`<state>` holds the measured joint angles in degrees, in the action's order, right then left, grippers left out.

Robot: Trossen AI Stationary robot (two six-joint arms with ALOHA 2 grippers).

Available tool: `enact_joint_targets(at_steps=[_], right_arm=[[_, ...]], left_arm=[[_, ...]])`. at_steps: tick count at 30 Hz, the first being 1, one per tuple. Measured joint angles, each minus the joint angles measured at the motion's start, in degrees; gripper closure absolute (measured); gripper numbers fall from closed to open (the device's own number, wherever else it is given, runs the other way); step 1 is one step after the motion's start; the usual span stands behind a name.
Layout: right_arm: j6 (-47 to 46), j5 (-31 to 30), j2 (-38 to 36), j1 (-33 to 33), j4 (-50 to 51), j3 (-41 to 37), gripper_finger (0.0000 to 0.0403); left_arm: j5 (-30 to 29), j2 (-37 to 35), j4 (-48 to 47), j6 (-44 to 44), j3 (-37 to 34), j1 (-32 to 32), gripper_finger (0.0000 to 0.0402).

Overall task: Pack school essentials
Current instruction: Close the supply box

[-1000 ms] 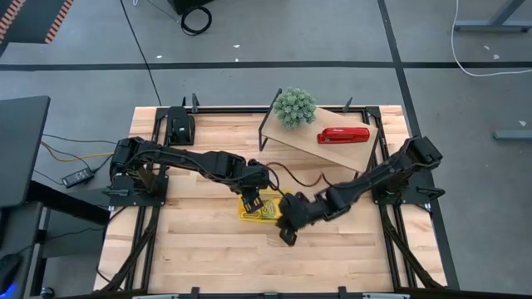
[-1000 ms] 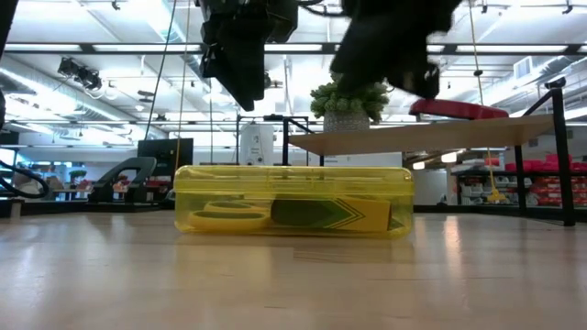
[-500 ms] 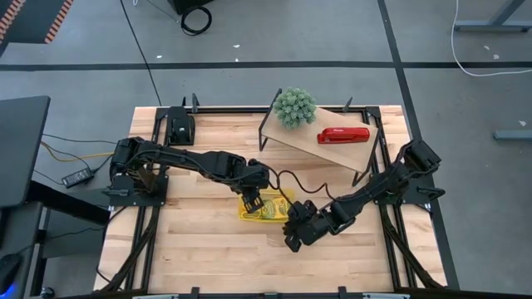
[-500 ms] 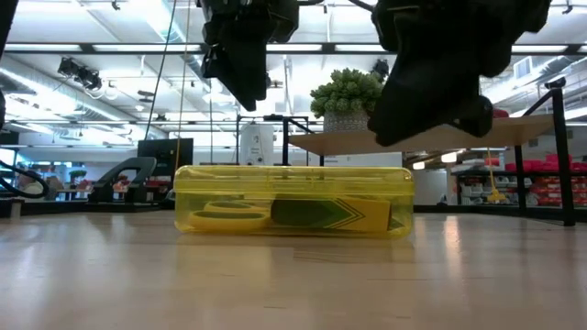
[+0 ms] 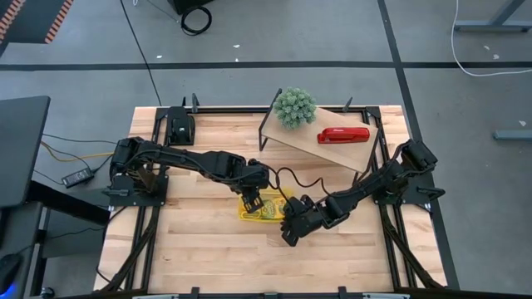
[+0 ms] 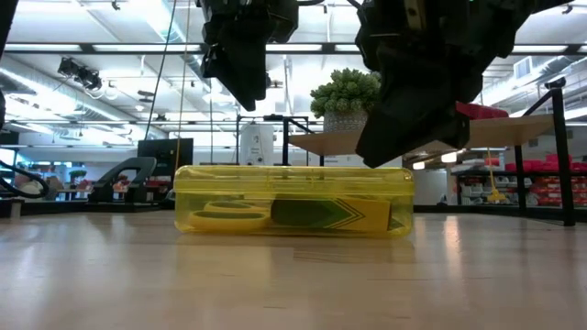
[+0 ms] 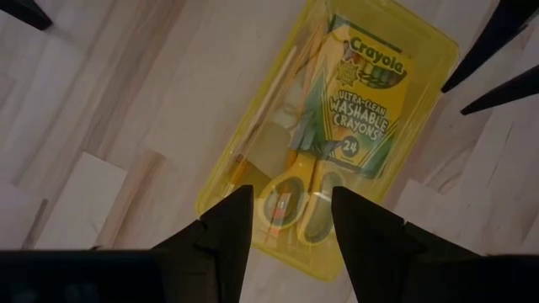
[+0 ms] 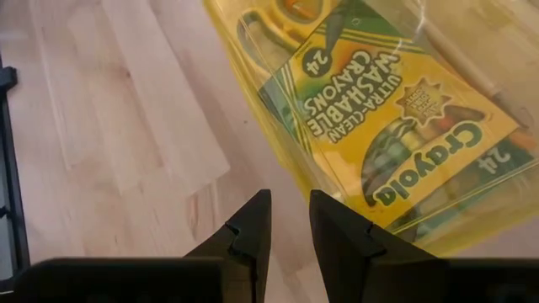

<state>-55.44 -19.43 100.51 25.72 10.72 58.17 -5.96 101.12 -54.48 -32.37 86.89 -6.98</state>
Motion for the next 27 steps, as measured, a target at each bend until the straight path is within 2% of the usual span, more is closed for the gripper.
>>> enact_joint_targets(at_steps=[27], right_arm=[[-0.1,-0.6,0.0,-0.3,-0.2,0.0,0.0311]], left_arm=[[0.0,0.0,-0.4,0.2,0.0,0.0,0.0230]])
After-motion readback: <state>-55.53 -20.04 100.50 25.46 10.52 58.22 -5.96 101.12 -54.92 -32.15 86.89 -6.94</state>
